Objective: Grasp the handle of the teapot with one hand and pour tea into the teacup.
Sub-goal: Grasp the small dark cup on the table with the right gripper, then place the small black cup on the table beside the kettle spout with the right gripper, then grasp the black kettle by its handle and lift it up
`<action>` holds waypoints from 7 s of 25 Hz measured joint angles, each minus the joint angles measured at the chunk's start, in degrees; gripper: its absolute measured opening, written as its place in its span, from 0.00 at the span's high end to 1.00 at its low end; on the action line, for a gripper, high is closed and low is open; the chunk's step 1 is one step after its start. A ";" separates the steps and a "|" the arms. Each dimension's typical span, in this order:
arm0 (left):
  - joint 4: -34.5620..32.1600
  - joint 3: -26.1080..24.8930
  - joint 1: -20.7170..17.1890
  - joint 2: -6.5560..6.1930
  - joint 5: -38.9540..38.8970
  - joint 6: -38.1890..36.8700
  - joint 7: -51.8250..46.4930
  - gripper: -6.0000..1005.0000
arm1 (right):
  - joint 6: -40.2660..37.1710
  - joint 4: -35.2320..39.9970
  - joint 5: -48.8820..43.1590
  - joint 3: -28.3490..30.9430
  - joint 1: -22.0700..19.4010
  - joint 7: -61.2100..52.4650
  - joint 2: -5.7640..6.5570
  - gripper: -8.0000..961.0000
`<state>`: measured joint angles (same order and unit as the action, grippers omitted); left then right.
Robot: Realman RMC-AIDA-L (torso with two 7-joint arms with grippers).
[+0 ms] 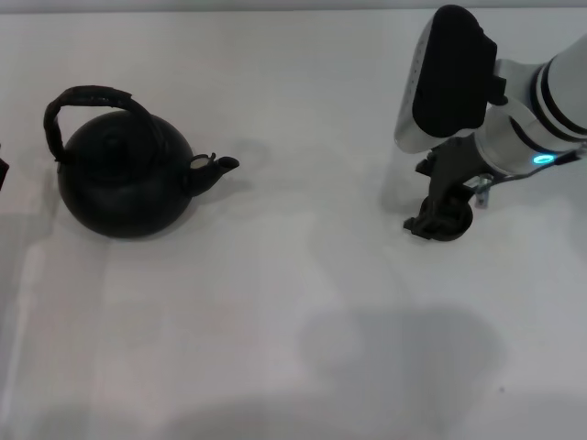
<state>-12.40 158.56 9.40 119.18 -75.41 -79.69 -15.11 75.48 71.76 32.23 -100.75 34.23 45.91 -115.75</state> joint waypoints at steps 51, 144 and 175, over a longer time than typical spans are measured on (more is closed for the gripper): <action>0.09 0.10 1.88 -0.18 0.44 -0.11 0.07 0.21 | -3.13 1.11 11.16 -23.06 12.29 -1.95 -0.44 0.25; 1.46 0.62 -2.21 -0.04 4.37 -6.32 -0.01 0.22 | -10.58 -58.26 122.29 37.55 -9.56 106.95 0.05 0.14; 4.57 0.00 5.53 0.01 12.67 1.81 3.90 0.29 | -19.19 -58.41 122.51 39.25 -6.89 104.36 0.15 0.14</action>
<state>-7.83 158.55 14.93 119.19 -62.73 -77.88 -11.21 56.28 13.35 154.75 -61.50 27.34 150.27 -115.59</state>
